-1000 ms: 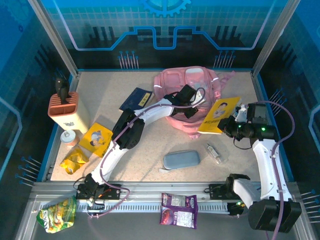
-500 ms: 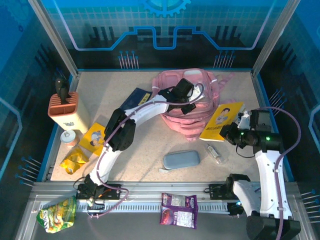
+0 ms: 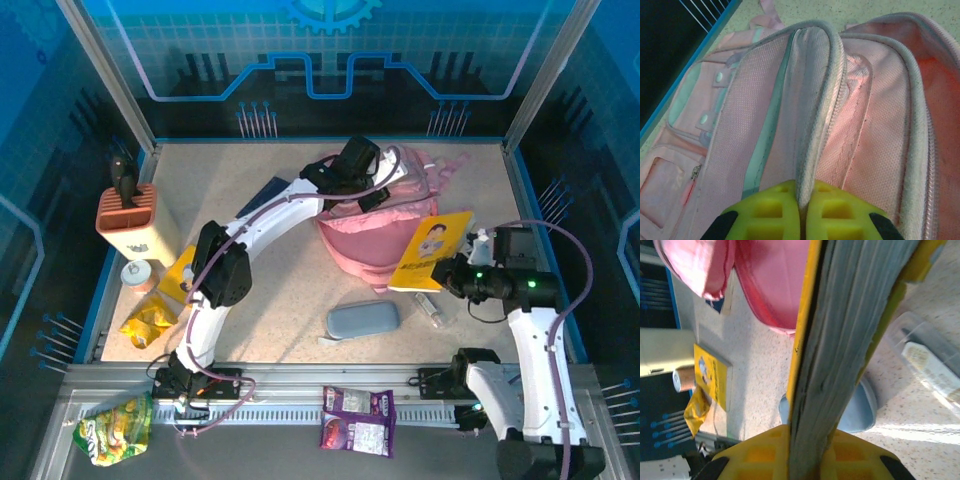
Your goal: Pack books, pencil case, and school supplies into a backpack
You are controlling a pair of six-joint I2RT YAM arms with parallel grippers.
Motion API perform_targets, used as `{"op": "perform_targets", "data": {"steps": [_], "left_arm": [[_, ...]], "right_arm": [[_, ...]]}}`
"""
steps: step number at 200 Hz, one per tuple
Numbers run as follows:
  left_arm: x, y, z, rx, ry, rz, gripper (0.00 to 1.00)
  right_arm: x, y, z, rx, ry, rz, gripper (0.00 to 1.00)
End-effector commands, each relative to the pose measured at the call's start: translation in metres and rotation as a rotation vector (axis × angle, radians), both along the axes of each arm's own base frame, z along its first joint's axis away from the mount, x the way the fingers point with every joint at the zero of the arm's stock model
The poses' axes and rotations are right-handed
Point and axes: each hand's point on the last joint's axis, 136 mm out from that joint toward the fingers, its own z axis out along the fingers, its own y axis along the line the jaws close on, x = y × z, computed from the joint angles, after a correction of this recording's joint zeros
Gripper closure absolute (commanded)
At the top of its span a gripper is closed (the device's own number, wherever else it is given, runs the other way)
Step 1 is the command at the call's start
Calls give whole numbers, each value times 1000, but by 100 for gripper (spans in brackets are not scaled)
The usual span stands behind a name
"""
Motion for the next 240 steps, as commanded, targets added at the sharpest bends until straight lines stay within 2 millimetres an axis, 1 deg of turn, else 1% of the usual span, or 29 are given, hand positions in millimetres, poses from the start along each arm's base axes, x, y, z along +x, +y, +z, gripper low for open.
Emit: {"op": "perform_targets", "data": {"steps": [1, 16, 25, 27, 30, 46, 49, 70, 89, 100, 114, 125, 126, 136, 144, 166, 197, 203, 208, 211, 214, 216, 226, 240], "left_arm": [[-8, -2, 91, -142, -135, -47, 100], [-7, 2, 93, -141, -138, -39, 100], [-6, 4, 96, -147, -139, -32, 100], [-6, 5, 97, -150, -139, -30, 100], [-6, 5, 98, -156, -137, -30, 100], [-8, 7, 106, -203, -127, -33, 100], [-8, 7, 107, -210, -125, -35, 100], [-7, 10, 108, -236, -101, -42, 100], [-11, 11, 110, -240, -92, -58, 100], [-11, 11, 111, -243, -96, -61, 100], [-10, 12, 109, -246, -89, -63, 100], [-10, 12, 109, -252, -81, -74, 100], [-10, 12, 108, -252, -78, -74, 100], [-9, 13, 108, -260, -73, -78, 100], [-8, 12, 108, -265, -70, -78, 100], [-9, 10, 106, -263, -57, -93, 100], [-8, 11, 102, -253, -51, -94, 100], [-8, 11, 101, -253, -48, -93, 100], [-7, 12, 100, -252, -47, -89, 100], [-7, 12, 100, -251, -47, -88, 100], [-7, 12, 100, -249, -47, -86, 100], [-6, 12, 100, -248, -48, -86, 100], [-6, 13, 98, -243, -43, -85, 100], [-5, 15, 96, -239, -43, -80, 100]], "right_arm": [[17, 25, 1, 79, -58, 81, 100], [32, 41, 4, 136, -97, 121, 100], [44, 52, 10, 170, -160, 154, 100], [45, 53, 9, 173, -157, 155, 100], [50, 56, 9, 183, -179, 161, 100], [69, 65, 7, 231, -220, 157, 100], [75, 67, 7, 244, -235, 157, 100], [102, 70, -4, 268, -267, 137, 100], [125, 76, -4, 285, -341, 147, 100], [138, 76, -12, 266, -342, 131, 99], [153, 80, -13, 268, -372, 140, 99], [165, 80, -18, 269, -368, 120, 99], [168, 80, -15, 272, -388, 121, 98], [177, 83, -15, 278, -409, 122, 97], [182, 86, -19, 277, -400, 119, 97], [191, 105, -31, 276, -389, 164, 96], [211, 110, -54, 271, -360, 168, 93], [215, 109, -59, 257, -351, 165, 91], [217, 106, -66, 237, -332, 148, 87], [218, 103, -72, 224, -310, 133, 81], [218, 102, -74, 218, -304, 128, 79], [218, 100, -77, 214, -297, 120, 75], [219, 95, -82, 205, -295, 104, 61], [216, 87, -89, 152, -263, 81, 49]]}}
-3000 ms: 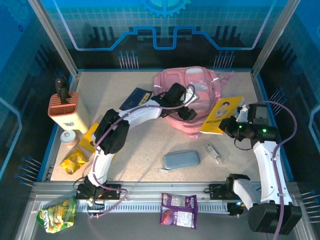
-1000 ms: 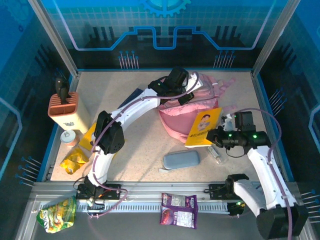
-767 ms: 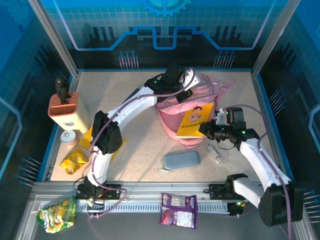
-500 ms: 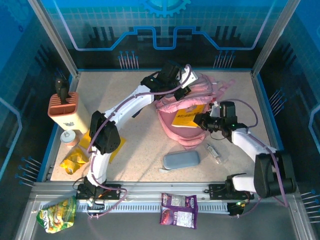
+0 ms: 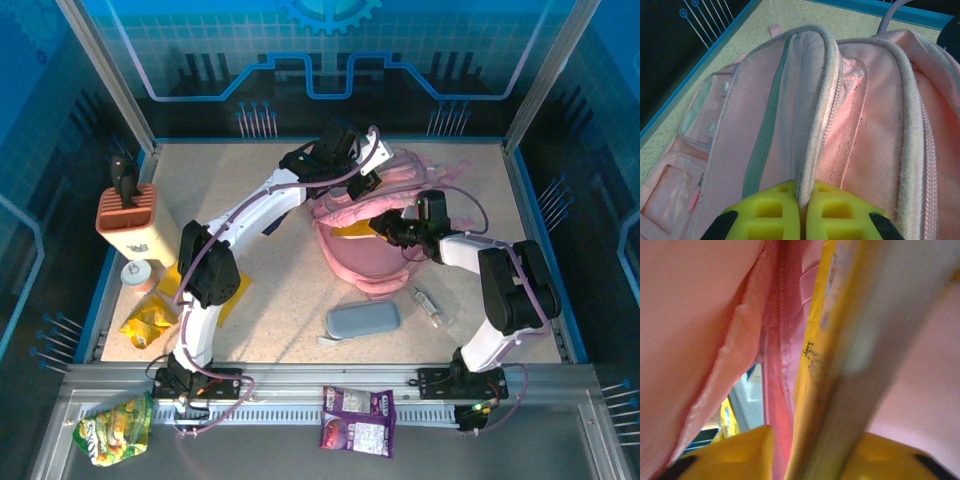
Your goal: Pack books, pencil case, and school supplies into a backpack
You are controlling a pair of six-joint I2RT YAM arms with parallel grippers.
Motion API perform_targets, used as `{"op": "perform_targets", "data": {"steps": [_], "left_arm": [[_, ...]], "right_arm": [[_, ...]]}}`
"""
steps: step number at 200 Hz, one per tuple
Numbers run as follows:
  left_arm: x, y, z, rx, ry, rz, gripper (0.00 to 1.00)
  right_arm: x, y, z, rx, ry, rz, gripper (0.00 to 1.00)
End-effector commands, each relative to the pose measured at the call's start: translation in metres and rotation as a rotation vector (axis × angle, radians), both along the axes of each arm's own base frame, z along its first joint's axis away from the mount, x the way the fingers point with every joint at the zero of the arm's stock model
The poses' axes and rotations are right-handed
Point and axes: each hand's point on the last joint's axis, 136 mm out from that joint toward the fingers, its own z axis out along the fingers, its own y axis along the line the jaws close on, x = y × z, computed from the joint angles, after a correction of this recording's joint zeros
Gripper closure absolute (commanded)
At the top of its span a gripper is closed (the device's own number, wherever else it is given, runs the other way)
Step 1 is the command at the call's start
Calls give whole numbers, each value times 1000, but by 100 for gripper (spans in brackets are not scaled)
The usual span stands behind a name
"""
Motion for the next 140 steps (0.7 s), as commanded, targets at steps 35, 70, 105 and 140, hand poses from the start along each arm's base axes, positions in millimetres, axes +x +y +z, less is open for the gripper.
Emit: {"op": "perform_targets", "data": {"steps": [35, 70, 105, 140], "left_arm": [[-5, -1, 55, -110, -88, -28, 100], [-4, 1, 53, -113, -82, -17, 100], [-6, 0, 56, -133, -79, -21, 100], [-6, -2, 54, -144, -66, -26, 100]], "right_arm": [[-18, -25, 2, -170, -43, -62, 38], [-54, -38, -15, -269, 40, -98, 33], [-71, -28, -29, -308, 62, -62, 42], [-67, 10, -37, -278, 46, 1, 60]]}}
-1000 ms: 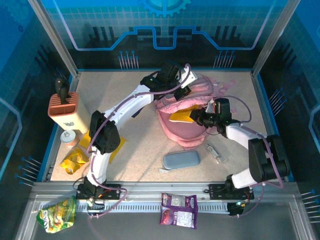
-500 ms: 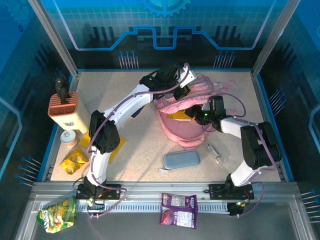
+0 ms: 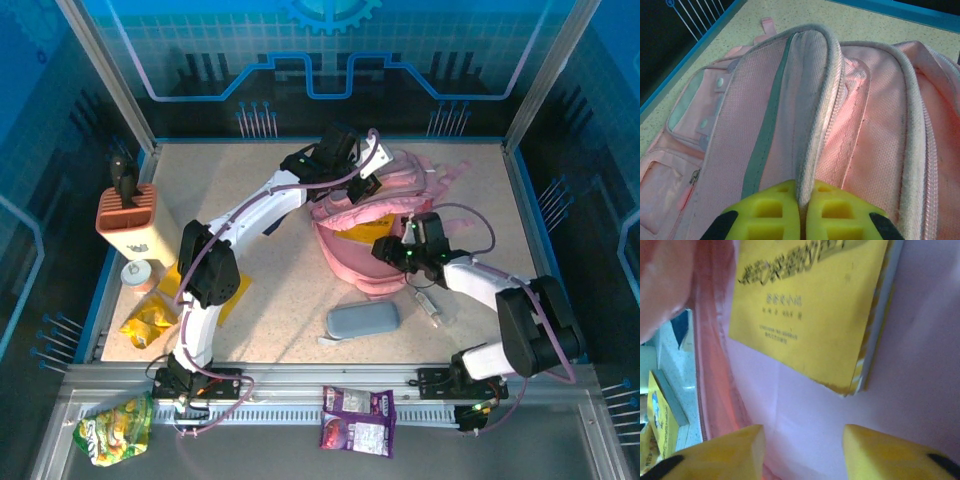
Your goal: Pack books, pencil case, and school supplies into a backpack
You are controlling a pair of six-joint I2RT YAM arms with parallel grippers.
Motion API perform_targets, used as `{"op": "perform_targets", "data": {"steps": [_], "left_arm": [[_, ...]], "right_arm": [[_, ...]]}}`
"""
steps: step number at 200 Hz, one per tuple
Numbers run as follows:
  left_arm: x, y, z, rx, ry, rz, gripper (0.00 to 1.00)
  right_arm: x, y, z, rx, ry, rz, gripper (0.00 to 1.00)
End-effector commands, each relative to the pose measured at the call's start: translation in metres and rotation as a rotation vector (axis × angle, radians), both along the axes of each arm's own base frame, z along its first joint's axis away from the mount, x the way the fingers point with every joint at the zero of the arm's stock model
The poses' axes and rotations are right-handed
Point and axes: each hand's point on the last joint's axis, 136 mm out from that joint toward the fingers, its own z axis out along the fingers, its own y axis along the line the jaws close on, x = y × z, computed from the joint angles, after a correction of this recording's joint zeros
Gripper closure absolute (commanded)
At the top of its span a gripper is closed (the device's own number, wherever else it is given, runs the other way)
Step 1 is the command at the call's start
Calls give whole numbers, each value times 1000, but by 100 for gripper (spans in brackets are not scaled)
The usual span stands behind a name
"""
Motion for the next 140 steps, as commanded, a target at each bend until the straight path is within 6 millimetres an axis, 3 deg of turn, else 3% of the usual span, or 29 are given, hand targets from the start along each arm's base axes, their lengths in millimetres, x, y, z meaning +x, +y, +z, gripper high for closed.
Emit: {"op": "perform_targets", "data": {"steps": [1, 25, 58, 83, 107, 140], "left_arm": [[-4, -3, 65, -137, -104, -22, 100], [-4, -2, 65, -134, -105, -25, 100], [-4, 0, 64, -123, -108, -23, 100], [-6, 2, 62, -108, -112, -30, 100], [-5, 5, 60, -95, -117, -23, 100], [-5, 4, 57, -104, -113, -22, 100]], "right_arm": [[3, 21, -9, -13, -2, 29, 60], [12, 28, -15, -16, -16, 13, 69], [38, 6, -15, -83, -68, -89, 76], [55, -18, -7, -80, -103, -152, 76], [57, -33, -1, -75, -116, -173, 76], [40, -17, 16, -27, -131, -62, 75]]}}
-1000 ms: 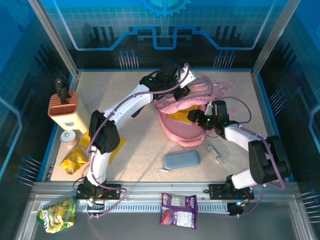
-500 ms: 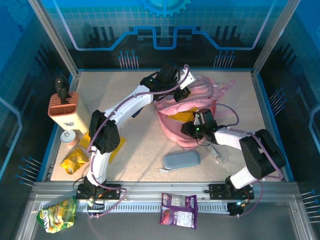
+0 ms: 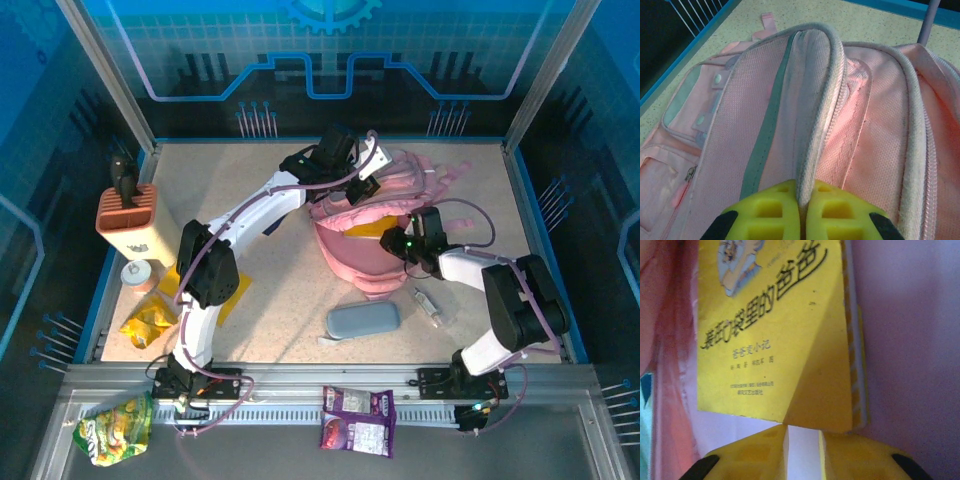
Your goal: Pack books, pencil case, and school supplies into a backpack
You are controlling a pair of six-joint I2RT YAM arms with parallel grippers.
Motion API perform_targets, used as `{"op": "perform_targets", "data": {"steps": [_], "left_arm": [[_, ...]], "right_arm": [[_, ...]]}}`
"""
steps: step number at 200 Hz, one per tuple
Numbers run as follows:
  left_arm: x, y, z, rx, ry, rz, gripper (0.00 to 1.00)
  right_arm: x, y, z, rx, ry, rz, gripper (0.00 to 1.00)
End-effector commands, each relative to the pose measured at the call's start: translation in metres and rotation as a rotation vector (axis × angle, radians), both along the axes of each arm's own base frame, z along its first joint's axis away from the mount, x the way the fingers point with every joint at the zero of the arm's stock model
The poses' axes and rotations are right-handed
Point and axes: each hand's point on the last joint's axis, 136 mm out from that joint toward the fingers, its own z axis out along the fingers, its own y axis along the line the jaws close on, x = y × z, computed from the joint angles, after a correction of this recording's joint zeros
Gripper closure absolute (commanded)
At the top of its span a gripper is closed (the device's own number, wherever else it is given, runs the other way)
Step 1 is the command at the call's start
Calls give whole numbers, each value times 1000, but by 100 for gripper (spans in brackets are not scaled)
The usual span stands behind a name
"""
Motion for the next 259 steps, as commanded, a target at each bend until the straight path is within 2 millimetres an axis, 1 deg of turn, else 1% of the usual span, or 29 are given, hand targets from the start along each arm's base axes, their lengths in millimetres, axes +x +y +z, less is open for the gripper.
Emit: {"op": "perform_targets", "data": {"steps": [1, 15, 34, 49, 60, 77, 83, 94, 105, 113, 118, 120, 125, 129, 139, 155, 165, 171, 173, 177, 182, 184, 187, 196, 205, 227, 229, 245, 259], "left_arm": [[-3, 1, 60, -107, -117, -19, 100], [-2, 0, 59, -111, -112, -12, 100], [-2, 0, 55, -112, -95, -5, 100], [-1, 2, 49, -106, -80, 7, 100], [-2, 2, 45, -106, -68, 14, 100], [-3, 3, 34, -117, -28, 34, 100], [-5, 2, 29, -120, -10, 35, 97], [-7, 2, 21, -126, 26, 51, 86], [-8, 3, 15, -144, 76, 85, 82], [-13, 2, 14, -167, 116, 91, 77], [-17, 2, 16, -183, 134, 90, 71], [-18, 1, 16, -191, 143, 92, 67], [-21, 2, 18, -209, 158, 102, 60], [-22, 4, 17, -221, 170, 117, 58], [-28, 10, 19, -249, 191, 153, 56], [-36, 30, 19, -287, 220, 261, 51], [-47, 42, 19, -318, 260, 310, 49], [-55, 51, 15, -330, 287, 342, 47], [-56, 54, 17, -340, 290, 356, 47], [-62, 60, 12, -345, 310, 384, 46], [-68, 68, 11, -360, 323, 409, 46], [-71, 70, 6, -360, 337, 420, 46], [-74, 75, 5, -369, 346, 434, 45], [-85, 89, -1, -384, 371, 483, 43], [-95, 105, -12, -376, 398, 542, 41], [-116, 145, -35, -339, 445, 704, 37], [-117, 148, -33, -346, 440, 715, 37], [-132, 174, -48, -325, 454, 809, 33], [-141, 201, -62, -303, 467, 913, 30]], "right_arm": [[-7, 12, 25, 30, -58, 91, 75], [-21, 15, 29, 31, -48, 122, 72], [-44, 16, 38, -22, -48, 170, 66], [-63, 14, 52, -73, -71, 198, 62], [-77, 11, 63, -104, -90, 210, 57], [-94, 2, 77, -137, -113, 214, 50], [-99, 0, 82, -143, -122, 218, 48], [-107, -2, 90, -149, -138, 228, 44], [-112, -2, 99, -154, -155, 253, 42], [-116, 4, 105, -144, -172, 300, 38], [-118, 9, 109, -133, -182, 335, 36], [-118, 10, 111, -132, -184, 344, 36], [-120, 13, 114, -126, -185, 366, 34], [-122, 15, 116, -122, -184, 380, 32], [-124, 21, 119, -116, -185, 411, 28], [-125, 28, 121, -120, -194, 436, 24], [-126, 33, 123, -118, -207, 456, 21], [-126, 37, 124, -117, -213, 467, 20], [-126, 38, 124, -116, -215, 470, 20], [-126, 40, 125, -116, -218, 476, 19], [-126, 44, 125, -113, -222, 488, 18], [-127, 46, 125, -113, -223, 492, 18], [-127, 48, 125, -112, -228, 499, 18], [-127, 55, 122, -122, -224, 520, 17], [-128, 62, 119, -132, -225, 541, 16], [-128, 81, 111, -130, -227, 587, 13], [-128, 83, 110, -129, -226, 591, 13], [-130, 97, 106, -127, -237, 626, 10], [-131, 108, 97, -147, -238, 650, 8]]}}
